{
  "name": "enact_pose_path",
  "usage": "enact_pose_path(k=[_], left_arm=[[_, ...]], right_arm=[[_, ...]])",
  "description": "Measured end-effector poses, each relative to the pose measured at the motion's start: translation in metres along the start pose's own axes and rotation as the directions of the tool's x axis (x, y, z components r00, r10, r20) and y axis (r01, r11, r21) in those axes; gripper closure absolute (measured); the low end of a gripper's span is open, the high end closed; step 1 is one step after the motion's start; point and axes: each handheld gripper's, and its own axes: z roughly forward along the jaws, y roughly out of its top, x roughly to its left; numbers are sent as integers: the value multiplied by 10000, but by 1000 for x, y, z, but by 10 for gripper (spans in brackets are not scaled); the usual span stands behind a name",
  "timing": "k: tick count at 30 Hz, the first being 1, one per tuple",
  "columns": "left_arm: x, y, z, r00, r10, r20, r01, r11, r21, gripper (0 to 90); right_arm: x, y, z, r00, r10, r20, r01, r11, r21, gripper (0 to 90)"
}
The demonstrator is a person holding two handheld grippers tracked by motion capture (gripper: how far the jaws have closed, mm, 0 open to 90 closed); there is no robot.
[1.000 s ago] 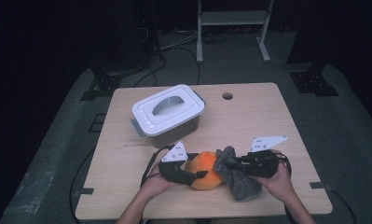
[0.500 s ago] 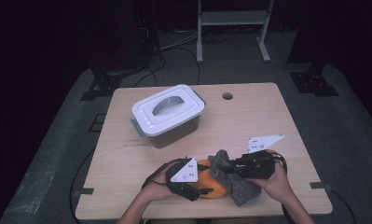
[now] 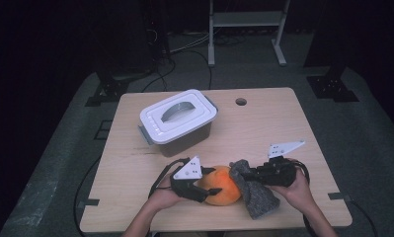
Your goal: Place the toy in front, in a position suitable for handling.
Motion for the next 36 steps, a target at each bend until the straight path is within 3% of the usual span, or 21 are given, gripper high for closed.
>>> enact_pose_path(k=[3, 5, 8, 13, 16, 20, 22, 24, 27, 30, 31, 33, 36], left_arm=[[1, 0, 0, 9997, -221, -104, 221, 9997, -62, 390], [3, 0, -2, 9995, -305, -80, 304, 9995, -89, 396], [5, -1, -4, 9982, -582, -120, 579, 9980, -252, 404], [9, 0, -8, 9950, -1001, -4, 999, 9939, -464, 410], [6, 5, -11, 9965, -834, -104, 829, 9955, -457, 407], [2, 7, -8, 9979, -635, -86, 632, 9977, -263, 408], [1, 7, -6, 9981, -617, -71, 615, 9978, -231, 408], [1, 6, -5, 9985, -543, -65, 541, 9984, -158, 399], [2, 4, -3, 9981, -604, 130, 607, 9980, -193, 342], [5, 2, -2, 9968, -661, 452, 675, 9973, -305, 206], [7, 0, -2, 9969, -710, 340, 717, 9972, -198, 167], [10, -3, -1, 9949, -967, 274, 970, 9952, -102, 98], [17, -11, 3, 9889, -1413, 459, 1413, 9900, 53, 81]], right_arm=[[11, 8, -1, 9989, -447, -120, 444, 9988, -218, 776], [15, 9, 2, 9978, -666, 25, 666, 9978, 20, 776], [10, 4, 4, 9991, -417, -107, 417, 9991, 25, 776], [0, -5, 4, 9998, -104, 150, 99, 9994, 329, 775], [6, 1, 2, 9990, -373, 248, 371, 9993, 65, 775], [18, 11, 0, 9972, -745, -87, 739, 9958, -541, 775], [22, 12, 3, 9952, -983, -2, 982, 9944, -382, 774], [19, 8, 8, 9964, -852, -23, 851, 9963, -153, 773], [13, 3, 10, 9979, -630, -140, 630, 9980, -47, 772], [11, 0, 10, 9982, -583, -103, 584, 9982, 95, 772], [10, 0, 10, 9982, -603, -68, 604, 9981, 144, 771], [9, -1, 9, 9985, -550, -59, 551, 9983, 194, 771], [7, -2, 9, 9986, -522, -104, 524, 9984, 228, 770]])
